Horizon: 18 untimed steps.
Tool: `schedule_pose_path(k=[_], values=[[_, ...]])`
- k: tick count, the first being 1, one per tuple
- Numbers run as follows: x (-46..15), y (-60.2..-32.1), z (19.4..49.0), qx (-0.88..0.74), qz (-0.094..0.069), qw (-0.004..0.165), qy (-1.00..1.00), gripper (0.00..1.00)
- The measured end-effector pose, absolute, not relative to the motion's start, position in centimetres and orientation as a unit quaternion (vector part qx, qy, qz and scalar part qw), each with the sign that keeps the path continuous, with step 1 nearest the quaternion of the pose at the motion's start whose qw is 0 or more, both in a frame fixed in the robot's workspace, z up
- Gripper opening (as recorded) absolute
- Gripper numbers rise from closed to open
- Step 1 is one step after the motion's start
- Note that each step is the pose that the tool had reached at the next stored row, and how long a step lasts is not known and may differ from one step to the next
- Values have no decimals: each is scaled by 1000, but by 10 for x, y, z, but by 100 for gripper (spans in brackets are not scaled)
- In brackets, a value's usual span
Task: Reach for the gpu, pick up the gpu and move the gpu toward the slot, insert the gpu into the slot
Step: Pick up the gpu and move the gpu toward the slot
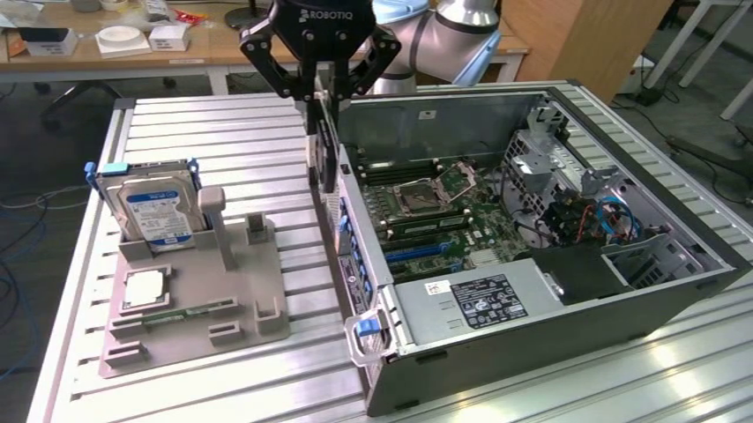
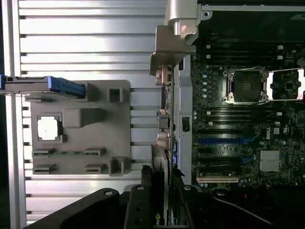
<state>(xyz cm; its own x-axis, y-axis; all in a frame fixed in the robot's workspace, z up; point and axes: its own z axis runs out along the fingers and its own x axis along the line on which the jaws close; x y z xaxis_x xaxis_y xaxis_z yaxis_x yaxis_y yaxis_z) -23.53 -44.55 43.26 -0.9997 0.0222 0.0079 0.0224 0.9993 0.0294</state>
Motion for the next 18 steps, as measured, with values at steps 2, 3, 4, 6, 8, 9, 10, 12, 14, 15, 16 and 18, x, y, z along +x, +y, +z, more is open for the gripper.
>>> schedule_pose_path(k=[2,3,4,6,8,9,10,12,14,15,16,18], values=[[-233,-445,432,-11,-15,4,-1000,26],[-232,-445,432,-11,-15,4,-1000,26],[-231,-445,432,-11,-15,4,-1000,26],[-230,-445,432,-11,-15,4,-1000,26],[-228,-445,432,-10,-15,4,-1000,26],[-227,-445,432,-10,-15,4,-1000,26],[-226,-445,432,-10,-15,4,-1000,26],[-225,-445,432,-10,-15,4,-1000,26],[-224,-445,432,-9,-15,4,-1000,26],[-223,-445,432,-9,-15,4,-1000,26],[-222,-445,432,-9,-15,4,-1000,26],[-220,-445,432,-9,-15,4,-1000,26]])
